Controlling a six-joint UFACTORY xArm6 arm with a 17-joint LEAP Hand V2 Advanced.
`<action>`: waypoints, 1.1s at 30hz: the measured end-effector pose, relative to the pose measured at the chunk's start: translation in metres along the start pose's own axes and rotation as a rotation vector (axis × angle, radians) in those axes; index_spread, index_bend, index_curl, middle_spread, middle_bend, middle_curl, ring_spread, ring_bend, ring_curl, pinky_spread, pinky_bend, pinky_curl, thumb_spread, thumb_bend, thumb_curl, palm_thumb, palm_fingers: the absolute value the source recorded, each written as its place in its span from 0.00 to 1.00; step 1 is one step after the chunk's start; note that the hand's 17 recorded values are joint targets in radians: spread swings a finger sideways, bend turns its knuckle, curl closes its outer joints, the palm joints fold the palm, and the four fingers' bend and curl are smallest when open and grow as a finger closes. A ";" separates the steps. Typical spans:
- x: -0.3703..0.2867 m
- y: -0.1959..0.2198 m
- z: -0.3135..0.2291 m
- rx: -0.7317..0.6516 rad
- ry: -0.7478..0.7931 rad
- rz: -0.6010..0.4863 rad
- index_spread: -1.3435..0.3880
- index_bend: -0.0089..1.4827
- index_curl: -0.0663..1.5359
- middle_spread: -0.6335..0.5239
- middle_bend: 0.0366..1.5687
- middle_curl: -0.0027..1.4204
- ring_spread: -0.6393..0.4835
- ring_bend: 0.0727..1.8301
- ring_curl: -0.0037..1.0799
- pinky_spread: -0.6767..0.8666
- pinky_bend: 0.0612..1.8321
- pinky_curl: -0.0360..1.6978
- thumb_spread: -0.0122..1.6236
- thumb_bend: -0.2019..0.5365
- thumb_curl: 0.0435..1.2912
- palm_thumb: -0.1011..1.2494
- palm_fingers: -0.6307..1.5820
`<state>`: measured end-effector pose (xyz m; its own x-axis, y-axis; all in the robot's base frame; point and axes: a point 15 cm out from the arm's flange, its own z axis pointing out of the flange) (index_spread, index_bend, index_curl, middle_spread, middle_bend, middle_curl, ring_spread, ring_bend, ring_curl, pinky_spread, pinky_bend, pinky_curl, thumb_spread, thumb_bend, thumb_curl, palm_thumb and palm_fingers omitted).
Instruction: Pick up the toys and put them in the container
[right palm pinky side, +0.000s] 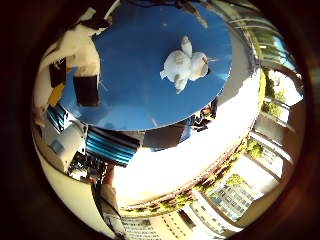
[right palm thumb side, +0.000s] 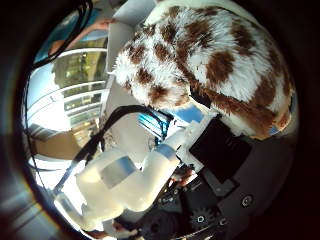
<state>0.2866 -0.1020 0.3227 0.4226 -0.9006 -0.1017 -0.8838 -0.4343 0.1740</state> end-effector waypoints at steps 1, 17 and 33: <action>-0.002 -0.003 -0.011 0.019 -0.001 0.002 0.12 0.48 0.39 0.32 0.78 0.80 0.44 0.79 0.83 0.52 0.91 0.45 0.67 0.26 0.62 0.81 0.65; -0.097 -0.118 -0.126 0.241 -0.038 -0.010 0.06 0.42 0.64 0.34 0.84 0.80 0.44 0.84 0.82 0.52 0.94 0.48 0.67 0.26 0.67 0.80 0.61; -0.198 -0.251 -0.103 0.206 -0.052 -0.062 0.04 0.36 0.83 0.36 0.87 0.79 0.45 0.87 0.81 0.51 0.95 0.49 0.67 0.25 0.70 0.79 0.60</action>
<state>0.4453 0.1834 0.4001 0.4712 -0.8679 -0.1573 -0.8810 -0.4716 -0.0373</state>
